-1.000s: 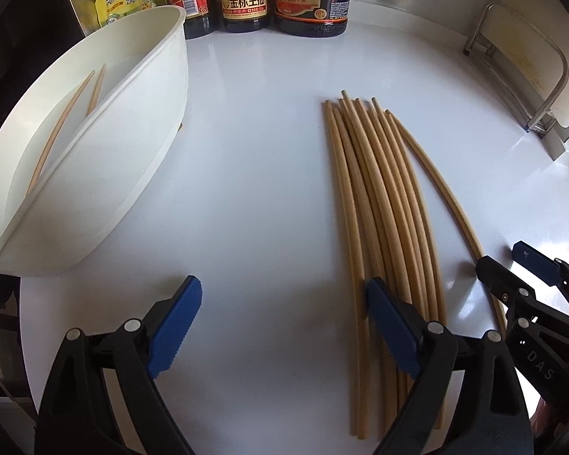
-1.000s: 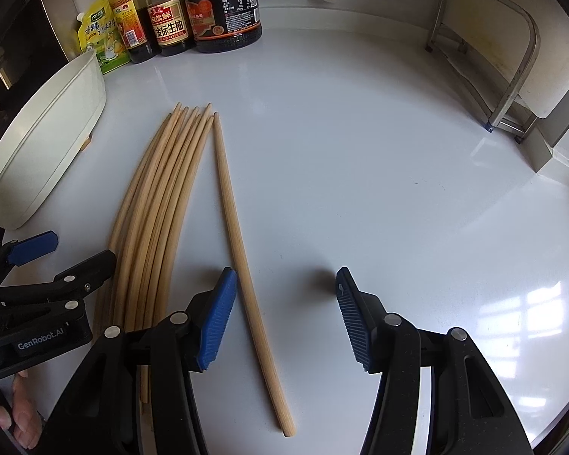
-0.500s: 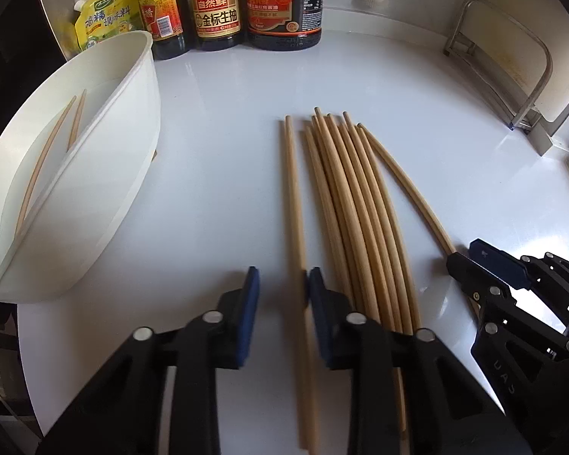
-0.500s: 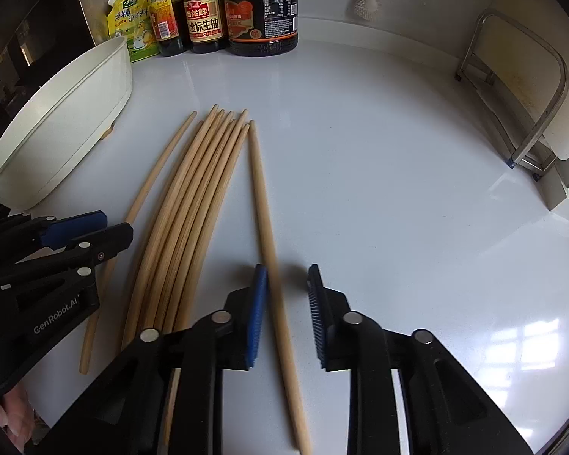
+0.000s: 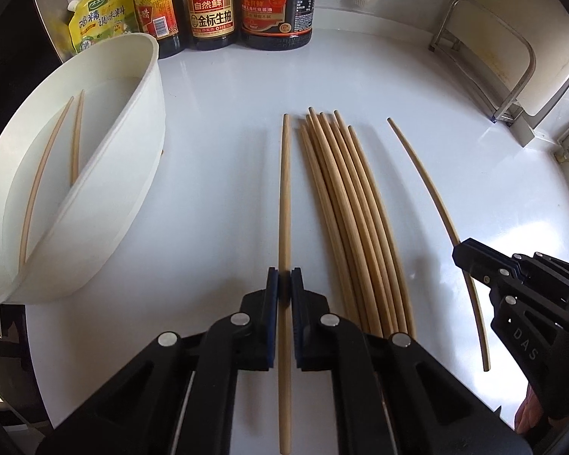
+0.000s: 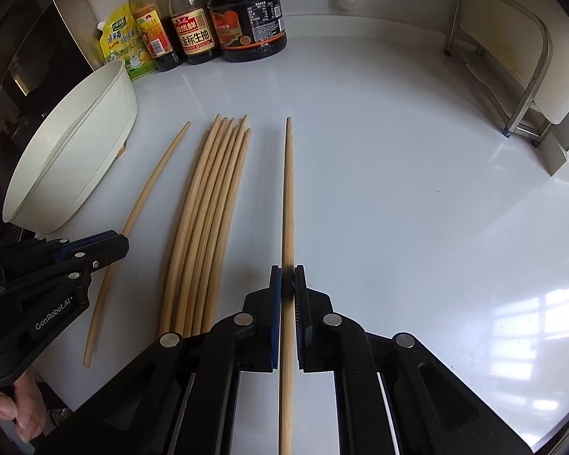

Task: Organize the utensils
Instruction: 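Carry both held chopsticks over the white water basin with both tools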

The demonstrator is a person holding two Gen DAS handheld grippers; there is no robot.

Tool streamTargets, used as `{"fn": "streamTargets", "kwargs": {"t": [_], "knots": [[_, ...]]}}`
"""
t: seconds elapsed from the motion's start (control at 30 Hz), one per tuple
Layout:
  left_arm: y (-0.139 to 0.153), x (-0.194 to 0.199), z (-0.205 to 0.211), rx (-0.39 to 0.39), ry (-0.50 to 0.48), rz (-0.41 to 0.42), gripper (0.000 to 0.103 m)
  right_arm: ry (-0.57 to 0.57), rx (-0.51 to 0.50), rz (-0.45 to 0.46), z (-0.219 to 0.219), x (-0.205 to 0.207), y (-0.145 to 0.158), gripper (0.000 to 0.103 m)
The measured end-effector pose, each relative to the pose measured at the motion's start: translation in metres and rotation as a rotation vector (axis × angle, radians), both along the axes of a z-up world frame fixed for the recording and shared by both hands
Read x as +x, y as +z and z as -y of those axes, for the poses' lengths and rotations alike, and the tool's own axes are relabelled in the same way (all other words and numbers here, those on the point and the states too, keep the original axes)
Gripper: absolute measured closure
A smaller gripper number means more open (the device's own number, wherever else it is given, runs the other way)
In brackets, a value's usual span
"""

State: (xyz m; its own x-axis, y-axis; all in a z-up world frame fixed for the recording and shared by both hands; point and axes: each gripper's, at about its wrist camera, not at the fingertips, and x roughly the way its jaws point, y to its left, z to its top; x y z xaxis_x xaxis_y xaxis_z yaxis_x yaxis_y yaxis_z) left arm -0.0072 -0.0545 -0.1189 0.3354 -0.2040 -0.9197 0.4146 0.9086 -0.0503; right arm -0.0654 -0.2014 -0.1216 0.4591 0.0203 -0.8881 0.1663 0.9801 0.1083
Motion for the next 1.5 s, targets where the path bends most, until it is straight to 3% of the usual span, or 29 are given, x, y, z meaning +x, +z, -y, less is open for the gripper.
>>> {"fn": "streamTargets", "kwargs": {"t": [0.5,0.93,1.17,1.5], "knots": [[0.086,0.011,-0.026,-0.091,-0.055,0.132,0.096,-0.05,0.075,0.121,-0.02,0.005,0.064,0.097],[0.123,0.052,-0.105,-0.125,0.011,0.213,0.095,0.03,0.126,0.191,-0.089,0.067,0.098,0.097],[0.116,0.086,-0.157,-0.114,0.078,0.21,0.095,0.107,0.147,0.177,-0.143,0.122,0.096,0.097],[0.07,0.142,-0.202,-0.096,0.156,0.114,0.095,0.209,0.157,0.079,-0.21,0.195,0.069,0.097]]}}
